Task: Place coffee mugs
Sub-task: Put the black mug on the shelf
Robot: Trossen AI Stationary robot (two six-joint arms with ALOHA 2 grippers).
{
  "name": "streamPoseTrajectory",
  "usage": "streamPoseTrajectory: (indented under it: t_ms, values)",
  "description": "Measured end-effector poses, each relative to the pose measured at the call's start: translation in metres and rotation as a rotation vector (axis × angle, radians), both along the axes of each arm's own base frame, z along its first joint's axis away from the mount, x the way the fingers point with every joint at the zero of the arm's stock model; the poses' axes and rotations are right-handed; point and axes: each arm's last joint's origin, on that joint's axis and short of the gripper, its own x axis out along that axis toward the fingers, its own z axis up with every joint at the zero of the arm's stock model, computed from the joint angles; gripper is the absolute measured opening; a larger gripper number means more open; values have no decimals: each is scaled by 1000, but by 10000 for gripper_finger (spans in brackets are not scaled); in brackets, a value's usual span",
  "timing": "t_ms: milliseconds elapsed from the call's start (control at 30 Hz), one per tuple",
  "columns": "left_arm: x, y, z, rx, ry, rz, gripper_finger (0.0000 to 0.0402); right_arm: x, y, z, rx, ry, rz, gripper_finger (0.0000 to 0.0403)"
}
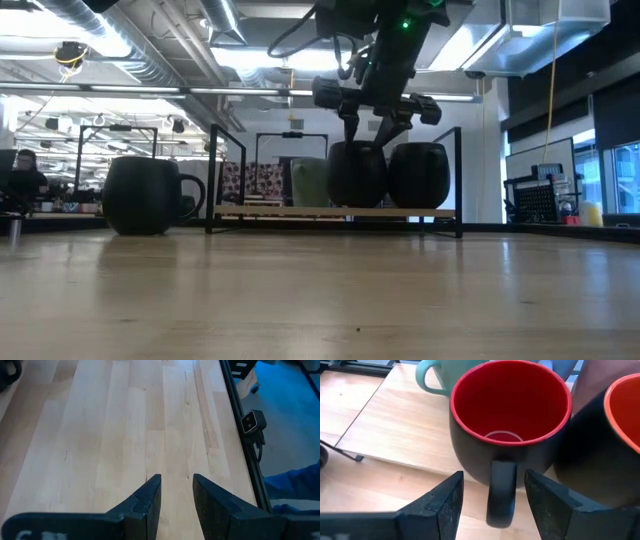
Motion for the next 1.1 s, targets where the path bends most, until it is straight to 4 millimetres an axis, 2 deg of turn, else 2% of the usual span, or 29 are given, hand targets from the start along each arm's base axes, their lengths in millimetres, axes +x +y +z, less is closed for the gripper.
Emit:
streamPoseTrajectory:
  t_ms: [267,733,833,900,1100]
  values:
    - [0,0,0,-1,1,-2,107,-2,-1,6,-44,-13,-17,200]
    - [0,0,0,-1,2,-2,107,2,-1,57,-138,63,65,200]
    - [0,0,0,-1,2,-2,107,6,7,68,-121,77,162,200]
    - [0,0,0,-1,2,-2,107,9,20,75,-126,71,230,200]
    - [0,0,0,1,1,0,107,13,81,80,-118,3,448,200]
